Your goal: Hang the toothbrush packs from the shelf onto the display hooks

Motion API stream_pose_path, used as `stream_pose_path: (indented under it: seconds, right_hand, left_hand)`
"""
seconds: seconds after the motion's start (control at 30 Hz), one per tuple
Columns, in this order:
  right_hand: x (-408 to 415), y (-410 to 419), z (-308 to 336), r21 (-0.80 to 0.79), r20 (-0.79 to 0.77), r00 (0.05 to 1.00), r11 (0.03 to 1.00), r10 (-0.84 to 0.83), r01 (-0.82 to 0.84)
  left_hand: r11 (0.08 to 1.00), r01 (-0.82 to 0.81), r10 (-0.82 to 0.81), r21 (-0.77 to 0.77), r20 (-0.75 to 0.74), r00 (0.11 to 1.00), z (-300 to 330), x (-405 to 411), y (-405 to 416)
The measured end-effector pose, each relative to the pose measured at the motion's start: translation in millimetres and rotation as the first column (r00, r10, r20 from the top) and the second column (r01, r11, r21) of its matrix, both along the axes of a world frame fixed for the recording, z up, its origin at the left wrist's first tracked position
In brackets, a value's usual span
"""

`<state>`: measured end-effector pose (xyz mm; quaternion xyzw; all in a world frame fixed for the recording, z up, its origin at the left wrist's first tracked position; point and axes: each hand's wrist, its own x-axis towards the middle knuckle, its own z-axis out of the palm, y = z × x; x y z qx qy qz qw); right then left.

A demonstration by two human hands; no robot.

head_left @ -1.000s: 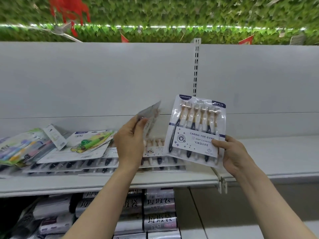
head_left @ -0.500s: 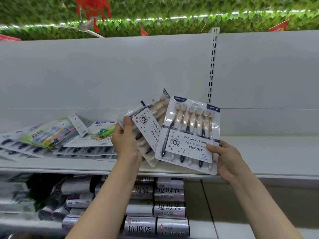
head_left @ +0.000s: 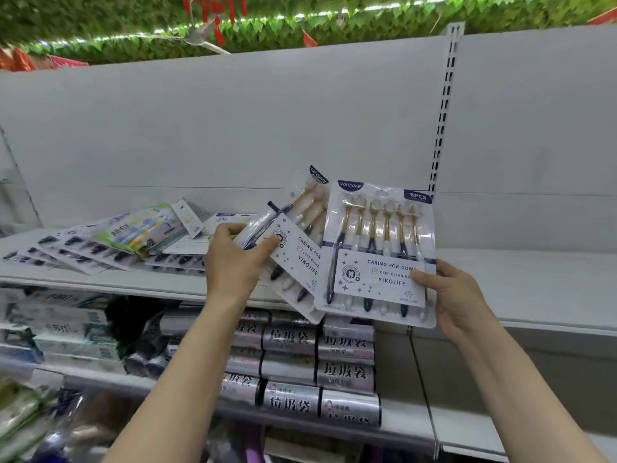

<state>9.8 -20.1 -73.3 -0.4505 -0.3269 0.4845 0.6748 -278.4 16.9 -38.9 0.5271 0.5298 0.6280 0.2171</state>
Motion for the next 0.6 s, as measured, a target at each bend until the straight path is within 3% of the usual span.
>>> stream_pose_path:
  seconds: [0.07,0.13,0.3,0.47,0.6]
  right_hand:
    - [0.1,-1.6,-1.3,-0.009,0.023,1.0,1.0,-0.006,0.006]
    - [0.2,-4.8,-2.5,-0.014,0.051,0.999,1.0,-0.019,0.02]
    - [-9.8,-27.0,-8.1,-0.02,0.061,0.998,0.999,-0.028,0.029]
    - [-65.9,-54.8,-7.7,0.02,0.055,0.995,0.997,-0.082,0.081]
    - [-156.4,-71.6,-11.1,0.055,0.085,0.993,0.995,-0.084,0.079]
  left_hand:
    - [0.997,0.028,-0.04,-0.079,-0.15,0.988,3.6,-11.6,-4.8]
    - [0.98,0.109,-0.139,-0.164,-0.185,0.973,5.6,-22.0,-9.7]
    - [0.889,0.346,-0.345,-0.299,0.06,0.937,-16.2,-56.4,-30.1]
    - [0.905,0.38,-0.302,-0.19,0.341,0.89,-57.7,-124.8,-64.8]
    - [0.946,0.312,-0.228,-0.087,0.507,0.831,-79.2,-200.6,-89.1]
